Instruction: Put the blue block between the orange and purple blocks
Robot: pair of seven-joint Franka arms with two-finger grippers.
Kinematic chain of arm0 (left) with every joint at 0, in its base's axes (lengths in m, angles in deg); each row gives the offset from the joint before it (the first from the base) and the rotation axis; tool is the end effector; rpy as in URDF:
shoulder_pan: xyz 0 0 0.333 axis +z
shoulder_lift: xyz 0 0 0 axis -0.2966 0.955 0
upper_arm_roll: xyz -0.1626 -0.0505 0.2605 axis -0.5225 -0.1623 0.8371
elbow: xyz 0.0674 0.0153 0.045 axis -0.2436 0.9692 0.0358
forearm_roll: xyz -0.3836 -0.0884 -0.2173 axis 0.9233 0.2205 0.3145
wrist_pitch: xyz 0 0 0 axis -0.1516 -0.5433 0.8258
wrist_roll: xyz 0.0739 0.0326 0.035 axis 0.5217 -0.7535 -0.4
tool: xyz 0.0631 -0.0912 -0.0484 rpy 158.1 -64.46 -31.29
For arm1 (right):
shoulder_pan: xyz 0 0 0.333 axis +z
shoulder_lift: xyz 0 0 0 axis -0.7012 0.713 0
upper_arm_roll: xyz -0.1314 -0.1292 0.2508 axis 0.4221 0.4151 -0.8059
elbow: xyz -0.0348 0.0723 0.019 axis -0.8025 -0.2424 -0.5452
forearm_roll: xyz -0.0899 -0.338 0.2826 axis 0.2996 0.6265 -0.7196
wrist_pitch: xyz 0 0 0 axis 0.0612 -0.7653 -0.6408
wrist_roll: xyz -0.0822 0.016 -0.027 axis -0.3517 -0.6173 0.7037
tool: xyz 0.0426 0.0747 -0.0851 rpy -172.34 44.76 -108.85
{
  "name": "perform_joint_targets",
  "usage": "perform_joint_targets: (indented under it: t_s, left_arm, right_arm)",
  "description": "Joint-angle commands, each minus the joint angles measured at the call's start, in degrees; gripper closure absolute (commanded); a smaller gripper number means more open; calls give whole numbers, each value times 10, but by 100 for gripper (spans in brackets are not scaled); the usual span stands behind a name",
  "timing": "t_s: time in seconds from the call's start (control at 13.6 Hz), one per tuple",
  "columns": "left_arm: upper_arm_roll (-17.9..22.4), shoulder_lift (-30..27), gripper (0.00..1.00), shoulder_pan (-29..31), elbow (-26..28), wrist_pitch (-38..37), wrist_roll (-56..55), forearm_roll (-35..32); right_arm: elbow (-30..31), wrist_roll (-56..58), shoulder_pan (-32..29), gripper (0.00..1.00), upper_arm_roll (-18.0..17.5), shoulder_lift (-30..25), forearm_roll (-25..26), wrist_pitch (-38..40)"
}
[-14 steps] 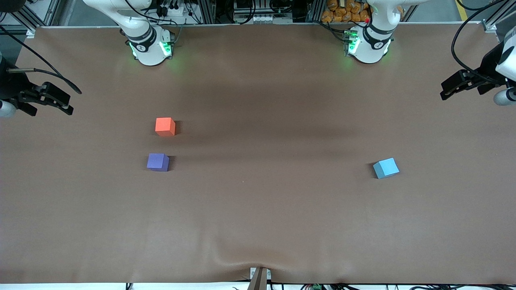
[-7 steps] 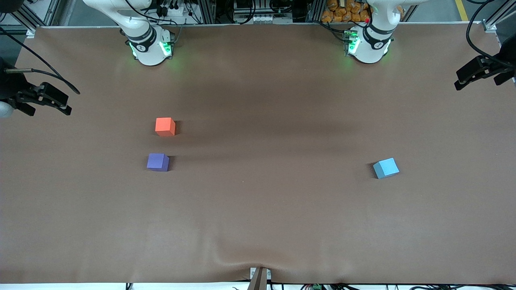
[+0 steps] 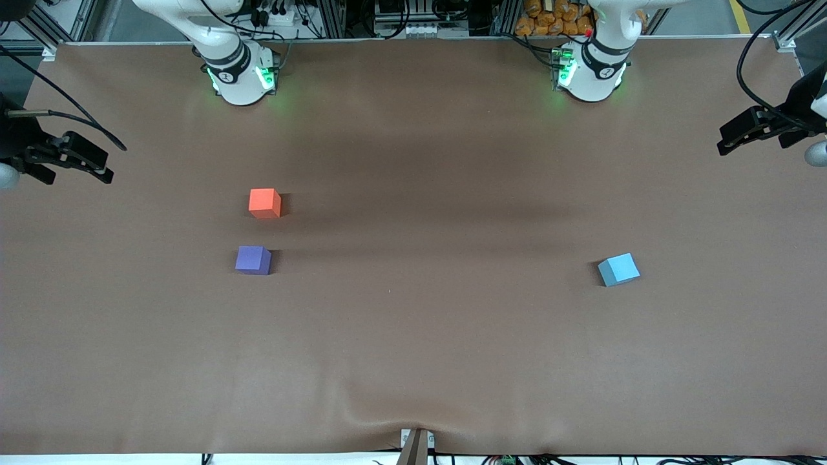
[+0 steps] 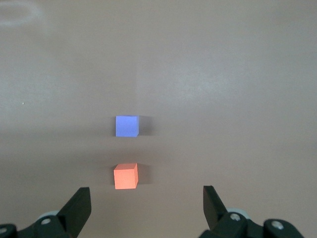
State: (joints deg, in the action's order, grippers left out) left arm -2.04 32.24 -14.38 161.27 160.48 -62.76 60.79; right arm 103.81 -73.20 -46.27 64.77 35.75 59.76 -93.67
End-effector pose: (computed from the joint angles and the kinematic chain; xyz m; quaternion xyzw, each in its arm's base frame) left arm 0.5903 -0.0264 0.6390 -0.9980 -0.0512 0.0304 0.0197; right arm 0.6113 0.0084 0.6224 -0.9998 0.0051 -0.0185 0.0103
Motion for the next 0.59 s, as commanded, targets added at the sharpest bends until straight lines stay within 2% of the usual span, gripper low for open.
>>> perform_joint_targets:
  t_s: [0.0, 0.52]
  left_arm:
    - [-3, 12, 0, -6, -14, 0, -3, -4]
    - [-1, 11, 0, 2, -3, 13, -5, -4]
  right_arm:
    - [-5, -4, 3, 0, 4, -2, -1, 9]
    - [-5, -4, 3, 0, 4, -2, -2, 9]
